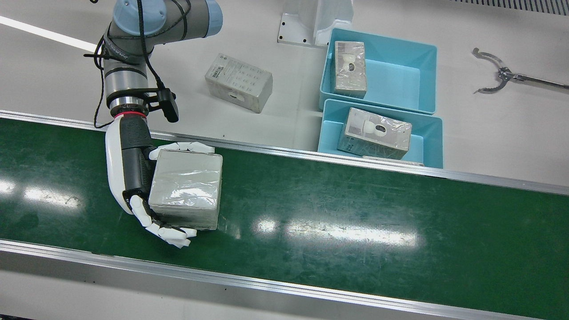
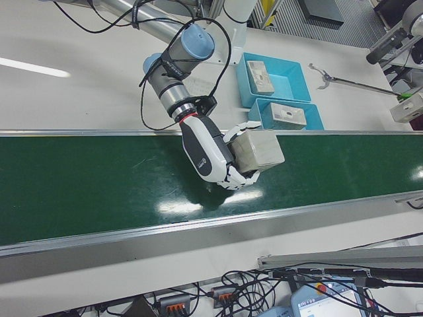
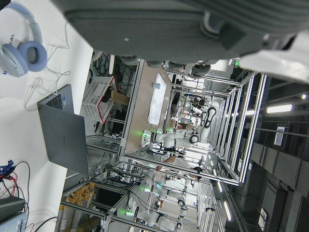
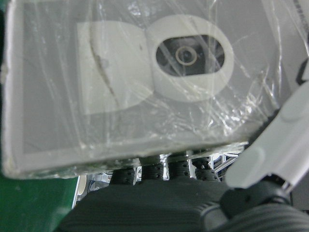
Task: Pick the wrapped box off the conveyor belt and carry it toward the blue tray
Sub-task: 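Close the right hand's fingers around the white wrapped box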
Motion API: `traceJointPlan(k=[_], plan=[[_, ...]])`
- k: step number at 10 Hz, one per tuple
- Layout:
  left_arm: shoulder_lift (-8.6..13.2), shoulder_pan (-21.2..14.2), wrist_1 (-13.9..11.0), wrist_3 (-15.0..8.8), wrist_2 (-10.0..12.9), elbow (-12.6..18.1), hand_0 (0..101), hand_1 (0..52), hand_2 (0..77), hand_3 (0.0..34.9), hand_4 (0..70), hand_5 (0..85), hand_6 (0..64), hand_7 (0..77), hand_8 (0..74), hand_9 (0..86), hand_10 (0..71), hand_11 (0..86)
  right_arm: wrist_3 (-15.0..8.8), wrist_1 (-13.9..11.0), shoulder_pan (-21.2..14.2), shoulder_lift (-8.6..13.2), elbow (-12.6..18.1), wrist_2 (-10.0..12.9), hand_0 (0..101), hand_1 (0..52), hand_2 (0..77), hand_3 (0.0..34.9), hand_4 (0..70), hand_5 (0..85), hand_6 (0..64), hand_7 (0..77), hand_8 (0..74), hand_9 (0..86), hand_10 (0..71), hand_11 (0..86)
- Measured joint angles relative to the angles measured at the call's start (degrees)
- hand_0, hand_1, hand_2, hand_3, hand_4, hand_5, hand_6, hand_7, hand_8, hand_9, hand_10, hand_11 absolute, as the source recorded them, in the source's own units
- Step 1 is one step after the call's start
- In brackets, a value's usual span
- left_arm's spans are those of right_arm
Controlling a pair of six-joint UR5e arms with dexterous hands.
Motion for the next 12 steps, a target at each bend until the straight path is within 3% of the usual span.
traceJointPlan(k=[1, 2, 3, 4, 5, 6, 7, 8, 9, 10, 11, 12], plan=[[0.0, 0.0, 0.0, 0.0, 0.0, 0.0, 0, 0.0, 1.1, 0.0, 0.0, 1.1, 0.0, 0.0, 0.0, 0.0, 0.0, 0.0, -0.05, -0.08, -0.06, 0.26, 0.14, 0.03, 39, 0.0, 28.4, 0.0, 18.5, 49.6, 31.1, 37.6, 39.3, 41.5, 33.3, 39.3], [0.0, 0.0, 0.0, 0.0, 0.0, 0.0, 0, 0.0, 1.1, 0.0, 0.0, 1.1, 0.0, 0.0, 0.0, 0.0, 0.0, 0.0, -0.19, -0.2, -0.11, 0.68, 0.37, 0.08, 40, 0.0, 30.5, 0.6, 20.2, 51.3, 33.8, 38.7, 43.6, 43.1, 33.3, 39.3], [0.0, 0.0, 0.0, 0.0, 0.0, 0.0, 0, 0.0, 1.1, 0.0, 0.0, 1.1, 0.0, 0.0, 0.0, 0.0, 0.0, 0.0, -0.35, -0.3, -0.14, 1.14, 0.58, 0.1, 40, 0.0, 30.5, 0.6, 20.2, 51.3, 33.8, 38.7, 43.6, 43.1, 38.2, 42.0], [0.0, 0.0, 0.0, 0.0, 0.0, 0.0, 0, 0.0, 1.1, 0.0, 0.0, 1.1, 0.0, 0.0, 0.0, 0.0, 0.0, 0.0, -0.52, -0.37, -0.19, 1.83, 0.8, 0.12, 41, 0.5, 28.4, 0.0, 21.8, 54.5, 37.6, 43.1, 49.6, 48.5, 46.9, 50.7], [0.0, 0.0, 0.0, 0.0, 0.0, 0.0, 0, 0.0, 0.5, 0.0, 0.0, 1.1, 0.0, 0.0, 0.0, 0.0, 0.0, 0.0, -0.86, -0.4, -0.53, 2.67, 1.25, 0.13, 41, 0.5, 28.4, 0.0, 21.8, 54.5, 37.6, 43.1, 49.6, 48.5, 46.9, 50.7], [0.0, 0.0, 0.0, 0.0, 0.0, 0.0, 0, 0.0, 0.5, 0.0, 0.0, 1.1, 0.0, 0.0, 0.0, 0.0, 0.0, 0.0, -1.51, -0.42, -1.29, 3.74, 2.02, 0.19, 40, 0.0, 30.5, 0.0, 21.8, 59.5, 42.0, 46.9, 56.7, 57.3, 57.8, 63.3], [0.0, 0.0, 0.0, 0.0, 0.0, 0.0, 0, 0.0, 0.5, 0.0, 0.0, 1.1, 0.0, 0.0, 0.0, 0.0, 0.0, 0.0, -2.25, -0.43, -2.34, 4.91, 2.87, 0.66, 40, 0.0, 32.2, 0.0, 21.8, 61.6, 43.1, 49.1, 60.0, 61.6, 63.3, 69.8], [0.0, 0.0, 0.0, 0.0, 0.0, 0.0, 0, 0.0, 1.1, 0.0, 0.0, 1.1, 0.0, 0.0, 0.0, 0.0, 0.0, 0.0, -3.04, -0.43, -3.84, 6.11, 3.78, 1.56, 40, 0.0, 32.2, 0.0, 21.8, 61.6, 43.1, 49.1, 60.0, 61.6, 63.3, 69.8], [0.0, 0.0, 0.0, 0.0, 0.0, 0.0, 0, 0.0, 0.5, 0.0, 0.0, 1.1, 0.0, 0.0, 0.0, 0.0, 0.0, 0.0, -4.23, -0.44, -5.85, 7.29, 4.97, 2.71, 40, 0.0, 32.2, 0.0, 21.3, 67.1, 43.6, 54.5, 67.6, 71.4, 69.8, 66.0], [0.0, 0.0, 0.0, 0.0, 0.0, 0.0, 0, 0.0, 1.1, 0.0, 0.0, 1.1, 0.0, 0.0, 0.0, 0.0, 0.5, 0.0, -5.77, -0.42, -8.02, 8.15, 6.39, 4.1, 41, 0.0, 32.2, 0.0, 20.7, 69.3, 43.6, 57.8, 70.4, 72.0, 69.8, 70.4], [0.0, 0.0, 0.0, 0.0, 0.0, 0.0, 0, 0.0, 1.1, 0.0, 0.0, 1.1, 0.0, 0.0, 0.0, 0.0, 0.5, 0.0, -7.43, -0.39, -10.26, 8.89, 7.85, 5.43, 41, 0.0, 38.7, 0.0, 20.7, 69.8, 43.6, 60.0, 70.9, 72.0, 69.8, 70.9], [0.0, 0.0, 0.0, 0.0, 0.0, 0.0, 0, 0.0, 0.5, 0.0, 0.0, 1.1, 0.0, 0.0, 0.0, 0.0, 0.0, 0.0, -9.03, -0.37, -12.48, 9.6, 9.14, 6.37, 41, 0.0, 38.7, 0.0, 20.7, 69.8, 43.1, 62.2, 69.8, 72.5, 67.6, 70.4]])
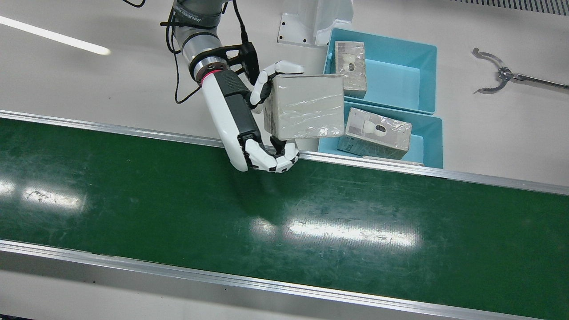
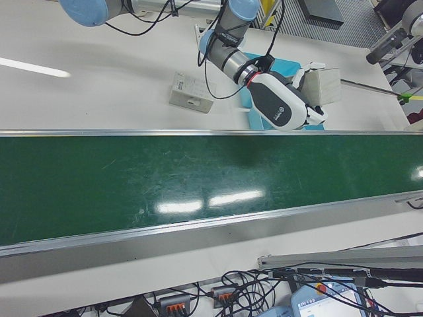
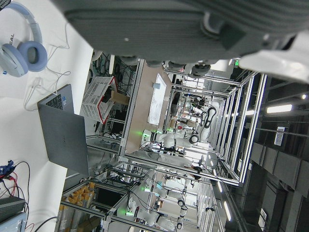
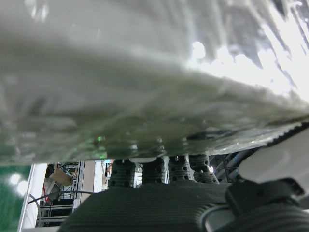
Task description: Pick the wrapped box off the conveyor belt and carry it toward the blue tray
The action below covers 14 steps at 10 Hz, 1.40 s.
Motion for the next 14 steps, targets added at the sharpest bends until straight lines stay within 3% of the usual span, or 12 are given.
traceJointPlan(k=[3, 6, 8, 9, 10, 11, 12, 13, 14], plan=[[0.0, 0.0, 0.0, 0.0, 0.0, 0.0, 0, 0.0, 1.1, 0.0, 0.0, 1.1, 0.0, 0.0, 0.0, 0.0, 0.0, 0.0, -3.36, 0.49, -5.74, 1.0, 1.75, 1.3, 41, 0.0, 39.3, 0.0, 20.7, 69.3, 43.1, 62.2, 69.3, 73.1, 64.9, 70.4], [0.0, 0.0, 0.0, 0.0, 0.0, 0.0, 0, 0.0, 0.5, 0.0, 0.0, 1.1, 0.0, 0.5, 0.0, 0.0, 0.0, 0.0, -7.71, 1.81, -10.83, 1.08, 1.9, 1.59, 43, 0.0, 39.3, 0.0, 20.7, 69.3, 42.5, 63.8, 69.3, 73.6, 55.1, 70.4], [0.0, 0.0, 0.0, 0.0, 0.0, 0.0, 0, 0.0, 1.1, 0.0, 0.0, 1.1, 0.0, 0.0, 0.0, 0.0, 0.5, 0.0, -9.26, 2.57, -12.97, 1.09, 1.81, 1.6, 47, 0.0, 39.3, 0.0, 20.7, 69.3, 42.5, 64.4, 69.3, 74.7, 49.1, 68.2], [0.0, 0.0, 0.0, 0.0, 0.0, 0.0, 0, 0.0, 0.5, 0.0, 0.0, 1.1, 0.0, 0.0, 0.0, 0.0, 0.0, 0.0, -9.77, 2.76, -14.41, 1.07, 1.79, 1.6, 45, 0.0, 39.3, 0.0, 20.7, 69.3, 42.5, 64.4, 62.2, 73.1, 44.7, 61.1], [0.0, 0.0, 0.0, 0.0, 0.0, 0.0, 0, 0.0, 1.1, 0.0, 0.0, 1.1, 0.0, 0.0, 0.0, 0.0, 0.0, 0.0, -10.11, 2.85, -15.8, 1.04, 1.77, 1.57, 45, 0.0, 39.3, 0.0, 20.7, 69.3, 42.5, 64.4, 62.2, 73.1, 44.7, 61.1], [0.0, 0.0, 0.0, 0.0, 0.0, 0.0, 0, 0.0, 1.1, 0.0, 0.0, 1.1, 0.0, 0.0, 0.0, 0.0, 0.0, 0.0, -10.33, 3.23, -17.36, 0.96, 1.81, 1.5, 45, 0.0, 39.3, 0.0, 20.7, 69.3, 42.5, 64.4, 58.9, 7.1, 41.5, 57.8], [0.0, 0.0, 0.0, 0.0, 0.0, 0.0, 0, 0.0, 1.1, 0.0, 0.0, 1.1, 0.0, 0.5, 0.0, 0.0, 0.0, 0.0, -10.44, 4.06, -18.81, 0.81, 1.85, 1.4, 46, 0.0, 39.3, 0.0, 20.7, 69.3, 42.5, 64.4, 52.4, 2.2, 34.4, 50.2], [0.0, 0.0, 0.0, 0.0, 0.0, 0.0, 0, 0.0, 1.1, 0.0, 0.0, 1.1, 0.0, 0.0, 0.0, 0.0, 0.0, 0.0, -10.49, 4.95, -19.9, 0.58, 1.96, 1.28, 44, 0.0, 34.9, 0.0, 20.7, 69.3, 42.5, 64.4, 46.4, 4.4, 30.5, 43.6], [0.0, 0.0, 0.0, 0.0, 0.0, 0.0, 0, 0.0, 1.1, 0.0, 0.0, 1.1, 0.0, 0.0, 0.0, 0.0, 0.0, 0.0, -10.5, 5.54, -20.49, 0.39, 2.08, 1.14, 44, 0.0, 24.0, 0.0, 20.7, 69.3, 41.5, 67.1, 41.5, 16.9, 26.7, 38.2]])
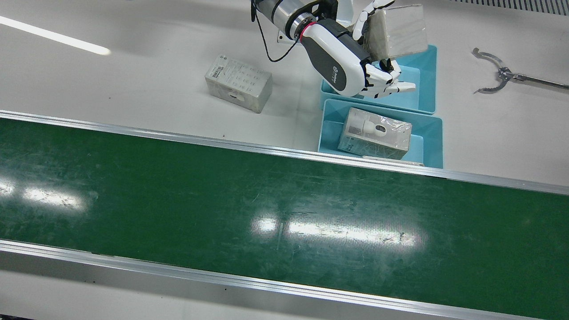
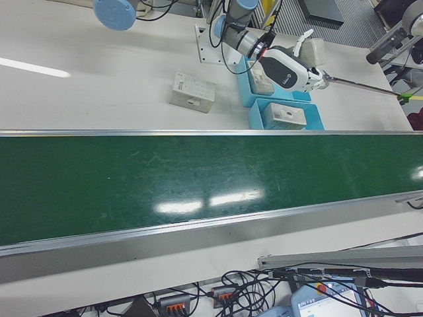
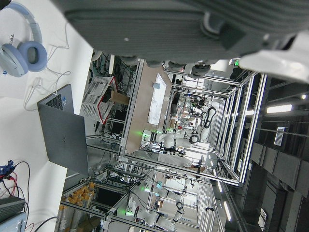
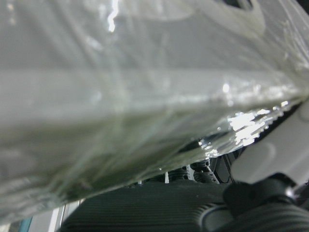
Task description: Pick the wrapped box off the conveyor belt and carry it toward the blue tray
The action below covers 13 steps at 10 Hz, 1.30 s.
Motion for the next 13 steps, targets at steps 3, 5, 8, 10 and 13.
traceJointPlan(k=[3, 5, 8, 10, 13], plan=[[0.0, 0.0, 0.0, 0.0, 0.0, 0.0, 0, 0.0, 1.1, 0.0, 0.0, 1.1, 0.0, 0.0, 0.0, 0.0, 0.5, 0.0, 0.04, 0.57, -0.68, -0.53, 0.46, -0.2, 44, 0.0, 24.0, 0.0, 16.9, 70.4, 41.5, 67.6, 20.2, 33.8, 14.2, 19.6], [0.0, 0.0, 0.0, 0.0, 0.0, 0.0, 0, 0.0, 1.1, 0.0, 0.0, 1.1, 0.0, 0.0, 0.0, 0.0, 0.0, 0.0, 0.07, 0.62, -0.86, -0.62, 0.65, -0.26, 47, 0.5, 18.0, 0.0, 9.3, 40.4, 41.5, 67.6, 1.1, 2.2, 2.2, 4.9], [0.0, 0.0, 0.0, 0.0, 0.0, 0.0, 0, 0.0, 1.1, 0.0, 0.0, 1.1, 0.0, 0.0, 0.0, 0.0, 0.0, 0.0, 0.19, 0.63, -0.94, -1.24, 1.13, -0.06, 47, 3.3, 13.6, 12.8, 2.2, 13.6, 37.6, 45.3, 0.0, 1.1, 0.0, 2.7], [0.0, 0.0, 0.0, 0.0, 0.0, 0.0, 0, 0.0, 1.1, 0.0, 0.0, 1.1, 0.0, 0.0, 0.0, 0.0, 0.0, 0.0, 0.34, 0.61, -0.93, -1.44, 1.34, 0.06, 45, 14.7, 17.5, 20.7, 2.7, 2.2, 24.5, 32.7, 0.0, 1.1, 1.6, 2.2], [0.0, 0.0, 0.0, 0.0, 0.0, 0.0, 0, 0.0, 1.1, 0.0, 0.0, 1.1, 0.0, 0.0, 0.0, 0.0, 0.0, 0.0, 0.59, 0.62, -0.87, -2.21, 1.93, 0.29, 46, 8.2, 15.8, 18.6, 2.7, 6.0, 8.2, 19.6, 0.0, 1.1, 3.3, 4.9]])
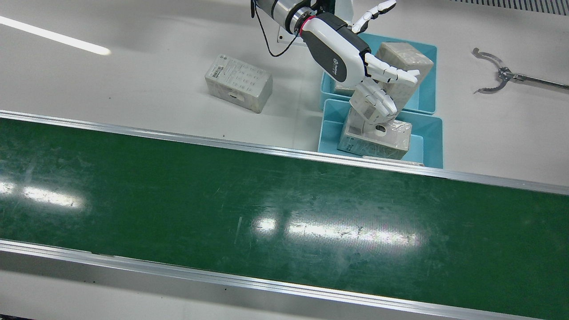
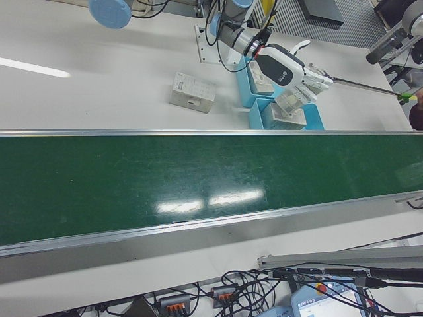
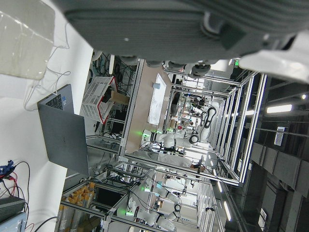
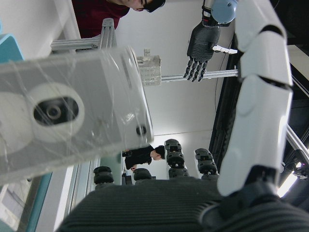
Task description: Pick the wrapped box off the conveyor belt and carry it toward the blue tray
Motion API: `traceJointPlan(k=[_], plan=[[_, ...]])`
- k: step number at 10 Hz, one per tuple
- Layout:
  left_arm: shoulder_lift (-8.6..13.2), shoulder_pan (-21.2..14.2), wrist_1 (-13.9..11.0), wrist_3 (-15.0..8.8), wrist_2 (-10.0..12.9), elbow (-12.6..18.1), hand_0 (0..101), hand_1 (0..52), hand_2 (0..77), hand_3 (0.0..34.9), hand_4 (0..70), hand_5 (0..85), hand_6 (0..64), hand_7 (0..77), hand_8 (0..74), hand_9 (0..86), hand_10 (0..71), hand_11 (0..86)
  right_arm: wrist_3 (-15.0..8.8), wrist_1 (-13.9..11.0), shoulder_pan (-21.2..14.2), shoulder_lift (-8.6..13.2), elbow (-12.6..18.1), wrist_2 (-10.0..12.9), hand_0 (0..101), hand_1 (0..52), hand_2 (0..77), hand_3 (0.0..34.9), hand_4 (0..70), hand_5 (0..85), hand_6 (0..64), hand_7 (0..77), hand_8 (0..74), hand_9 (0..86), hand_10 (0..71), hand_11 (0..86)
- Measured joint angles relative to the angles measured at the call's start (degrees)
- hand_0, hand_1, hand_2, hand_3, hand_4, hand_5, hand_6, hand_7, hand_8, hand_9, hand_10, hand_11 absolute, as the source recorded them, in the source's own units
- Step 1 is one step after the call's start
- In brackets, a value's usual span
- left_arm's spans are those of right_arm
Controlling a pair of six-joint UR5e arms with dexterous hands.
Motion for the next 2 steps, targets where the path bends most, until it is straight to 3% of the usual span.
traceJointPlan(k=[1, 2], plan=[[0.0, 0.0, 0.0, 0.0, 0.0, 0.0, 0, 0.0, 1.1, 0.0, 0.0, 1.1, 0.0, 0.0, 0.0, 0.0, 0.0, 0.0, 0.03, 0.0, 0.0, -0.14, 0.1, 0.04, 46, 15.8, 15.3, 18.4, 2.7, 6.0, 1.1, 5.5, 0.0, 1.1, 3.3, 4.9], [0.0, 0.0, 0.0, 0.0, 0.0, 0.0, 0, 0.0, 0.5, 0.0, 0.0, 1.1, 0.0, 0.0, 0.0, 0.0, 0.0, 0.0, 0.05, 0.01, 0.0, -0.23, 0.15, 0.03, 46, 13.1, 16.4, 17.9, 3.3, 7.1, 5.5, 8.2, 0.0, 1.1, 0.5, 3.8]])
